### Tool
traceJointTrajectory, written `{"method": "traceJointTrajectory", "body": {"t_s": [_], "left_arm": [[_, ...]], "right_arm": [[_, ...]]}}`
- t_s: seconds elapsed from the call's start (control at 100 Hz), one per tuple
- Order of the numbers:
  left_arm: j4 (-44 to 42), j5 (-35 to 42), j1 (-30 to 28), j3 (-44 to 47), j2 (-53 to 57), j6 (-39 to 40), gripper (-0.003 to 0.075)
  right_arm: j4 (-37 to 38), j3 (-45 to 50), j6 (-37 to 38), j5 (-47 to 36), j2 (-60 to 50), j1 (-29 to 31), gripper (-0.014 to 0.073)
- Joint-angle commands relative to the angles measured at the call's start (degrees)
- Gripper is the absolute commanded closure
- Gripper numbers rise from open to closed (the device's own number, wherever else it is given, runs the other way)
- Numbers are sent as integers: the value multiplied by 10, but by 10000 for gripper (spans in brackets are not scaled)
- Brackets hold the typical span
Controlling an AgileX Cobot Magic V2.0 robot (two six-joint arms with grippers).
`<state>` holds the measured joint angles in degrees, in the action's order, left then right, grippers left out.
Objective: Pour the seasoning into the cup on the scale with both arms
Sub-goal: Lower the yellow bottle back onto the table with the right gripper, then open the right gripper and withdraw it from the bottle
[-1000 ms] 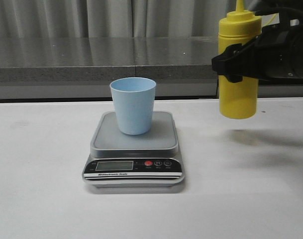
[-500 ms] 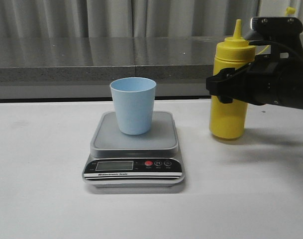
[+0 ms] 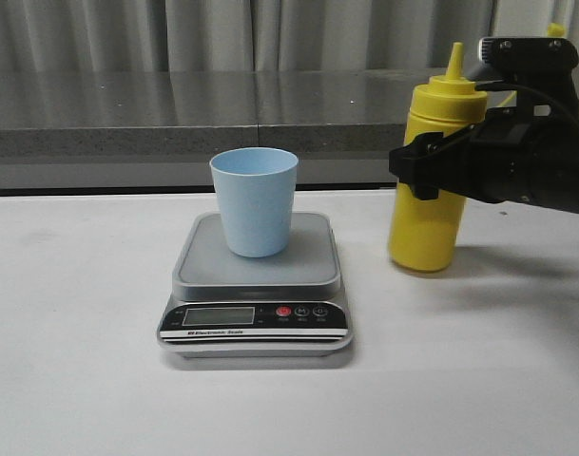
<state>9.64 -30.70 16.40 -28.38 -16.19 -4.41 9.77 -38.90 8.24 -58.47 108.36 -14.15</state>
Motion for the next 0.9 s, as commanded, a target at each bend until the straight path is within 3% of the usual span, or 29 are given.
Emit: {"method": "traceJointTrajectory", "body": {"t_s": [0.0,0.32,0.89], "left_arm": [[9,46,-1,-15,-4,5,741],[9,46,-1,-15,-4,5,741],[9,46,-1,-15,-4,5,741]], "right_arm": [[-1,-10,-2,-52,-25,2,-69],[3,10,-2,-51,-40,2,-69],[4,141,3,-10,-202,2,-69]]}}
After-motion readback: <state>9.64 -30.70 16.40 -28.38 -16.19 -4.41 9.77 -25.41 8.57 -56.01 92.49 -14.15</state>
